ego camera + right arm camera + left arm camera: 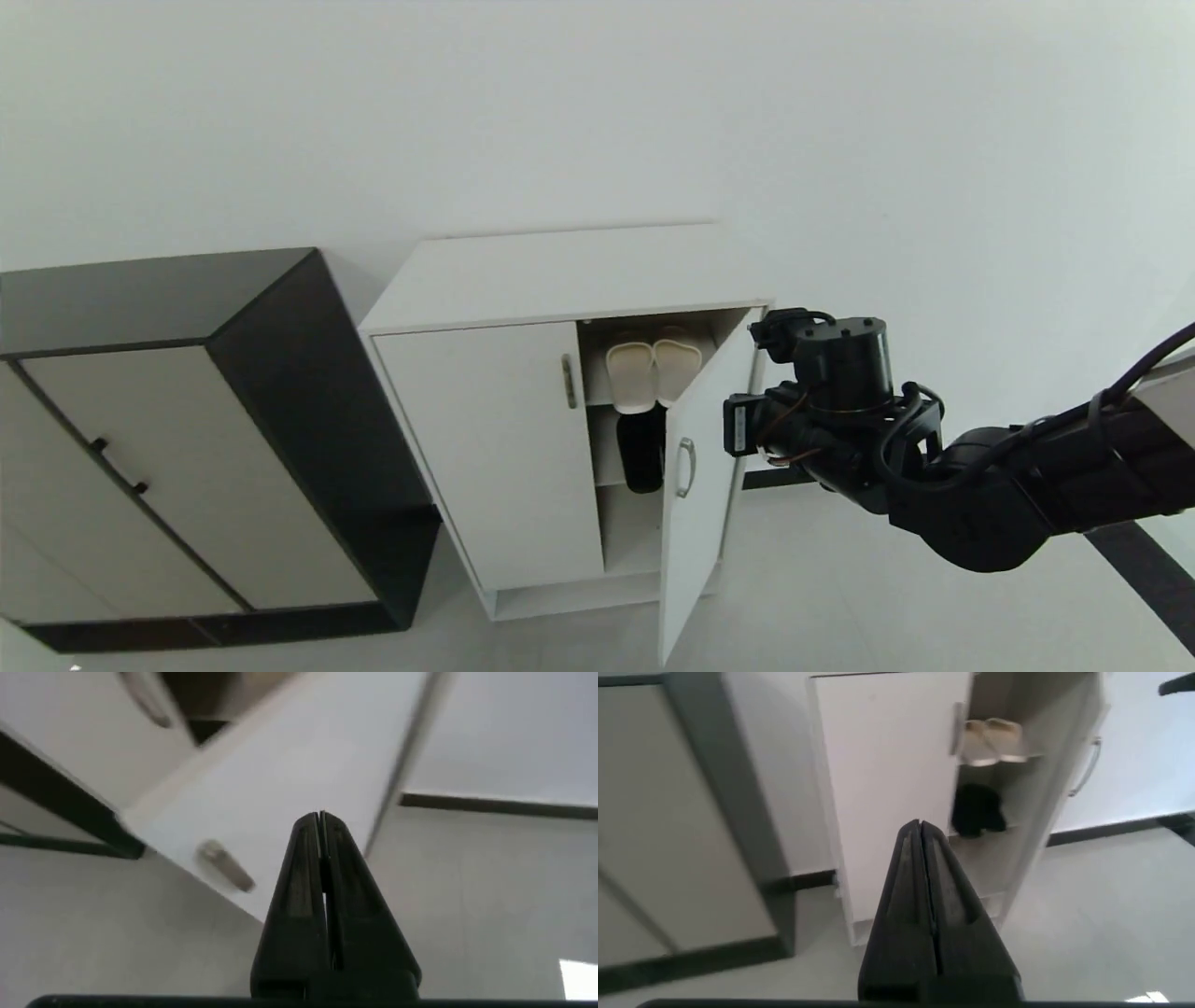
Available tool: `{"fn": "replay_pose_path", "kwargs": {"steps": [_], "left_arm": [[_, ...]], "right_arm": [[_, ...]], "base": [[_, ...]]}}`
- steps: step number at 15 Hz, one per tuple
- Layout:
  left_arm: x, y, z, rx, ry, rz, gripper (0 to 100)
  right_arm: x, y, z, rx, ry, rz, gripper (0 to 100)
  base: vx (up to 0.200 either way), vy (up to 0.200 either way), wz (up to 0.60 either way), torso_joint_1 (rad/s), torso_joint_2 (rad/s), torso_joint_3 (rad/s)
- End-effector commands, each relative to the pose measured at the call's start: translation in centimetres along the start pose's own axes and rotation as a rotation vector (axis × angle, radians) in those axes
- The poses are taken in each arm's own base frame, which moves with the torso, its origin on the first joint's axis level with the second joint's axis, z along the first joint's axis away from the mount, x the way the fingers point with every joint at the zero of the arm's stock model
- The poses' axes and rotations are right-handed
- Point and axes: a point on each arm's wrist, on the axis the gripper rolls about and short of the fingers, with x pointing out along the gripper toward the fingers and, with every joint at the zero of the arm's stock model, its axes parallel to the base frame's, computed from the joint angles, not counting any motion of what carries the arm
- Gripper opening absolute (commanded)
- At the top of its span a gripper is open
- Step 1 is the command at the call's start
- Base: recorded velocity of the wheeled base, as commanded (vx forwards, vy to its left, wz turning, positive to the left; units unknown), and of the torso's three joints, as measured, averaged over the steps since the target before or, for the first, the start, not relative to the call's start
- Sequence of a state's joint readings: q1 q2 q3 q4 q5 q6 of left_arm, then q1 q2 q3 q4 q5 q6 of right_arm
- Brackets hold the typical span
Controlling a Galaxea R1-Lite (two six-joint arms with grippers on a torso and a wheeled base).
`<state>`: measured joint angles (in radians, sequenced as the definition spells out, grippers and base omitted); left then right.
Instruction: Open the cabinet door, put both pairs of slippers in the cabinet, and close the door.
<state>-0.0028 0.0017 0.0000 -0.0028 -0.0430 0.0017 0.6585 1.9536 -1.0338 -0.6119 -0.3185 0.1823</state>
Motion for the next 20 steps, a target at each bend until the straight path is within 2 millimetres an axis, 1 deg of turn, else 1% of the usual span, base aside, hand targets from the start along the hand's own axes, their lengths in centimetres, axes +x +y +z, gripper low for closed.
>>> {"fn": "replay_pose_path", "kwargs": {"steps": [1, 3, 5, 7, 8, 9, 11, 12, 14, 15, 18, 20], "left_arm": [[0.0, 0.0, 0.0, 0.000, 0.000, 0.000, 0], [0.0, 0.0, 0.0, 0.000, 0.000, 0.000, 0], [0.0, 0.0, 0.0, 0.000, 0.000, 0.000, 0], [0.0, 0.0, 0.0, 0.000, 0.000, 0.000, 0], [0.0, 0.0, 0.0, 0.000, 0.000, 0.000, 0], [0.0, 0.0, 0.0, 0.000, 0.000, 0.000, 0], [0.0, 0.0, 0.0, 0.000, 0.000, 0.000, 0], [0.0, 0.0, 0.0, 0.001, 0.000, 0.000, 0], [0.0, 0.0, 0.0, 0.001, 0.000, 0.000, 0], [0.0, 0.0, 0.0, 0.001, 0.000, 0.000, 0], [0.0, 0.0, 0.0, 0.001, 0.000, 0.000, 0], [0.0, 0.0, 0.0, 0.001, 0.000, 0.000, 0]], "right_arm": [[0.1, -0.2, -0.1, 0.003, 0.002, -0.004, 0], [0.1, -0.7, 0.0, 0.010, -0.006, 0.013, 0], [-0.1, -1.7, -0.3, 0.025, -0.055, 0.118, 0], [0.0, -4.0, -1.2, -0.010, -0.069, 0.201, 0], [-0.1, -4.6, -1.4, -0.012, -0.061, 0.217, 0], [-0.2, -6.0, -1.5, -0.009, -0.041, 0.261, 0], [0.0, -7.2, -1.6, -0.001, -0.032, 0.272, 0], [0.0, -7.4, -1.7, 0.001, -0.026, 0.268, 0], [-0.3, -7.5, -2.3, -0.020, -0.006, 0.269, 0], [-0.2, -7.7, -2.8, -0.055, 0.008, 0.275, 0], [0.3, -8.1, -3.2, -0.054, 0.022, 0.268, 0], [0.3, -8.3, -3.2, -0.052, 0.022, 0.262, 0]], "base": [[0.000, 0.000, 0.00, 0.000, 0.00, 0.000], [0.000, 0.000, 0.00, 0.000, 0.00, 0.000], [0.000, 0.000, 0.00, 0.000, 0.00, 0.000], [0.000, 0.000, 0.00, 0.000, 0.00, 0.000], [0.000, 0.000, 0.00, 0.000, 0.00, 0.000], [0.000, 0.000, 0.00, 0.000, 0.00, 0.000], [0.000, 0.000, 0.00, 0.000, 0.00, 0.000], [0.000, 0.000, 0.00, 0.000, 0.00, 0.000], [0.200, 0.000, 0.00, 0.002, 0.00, 0.002], [0.200, 0.000, 0.00, -0.012, 0.00, 0.012], [0.200, 0.000, 0.00, 0.006, 0.00, -0.001], [0.000, 0.000, 0.00, 0.000, 0.00, 0.000]]}}
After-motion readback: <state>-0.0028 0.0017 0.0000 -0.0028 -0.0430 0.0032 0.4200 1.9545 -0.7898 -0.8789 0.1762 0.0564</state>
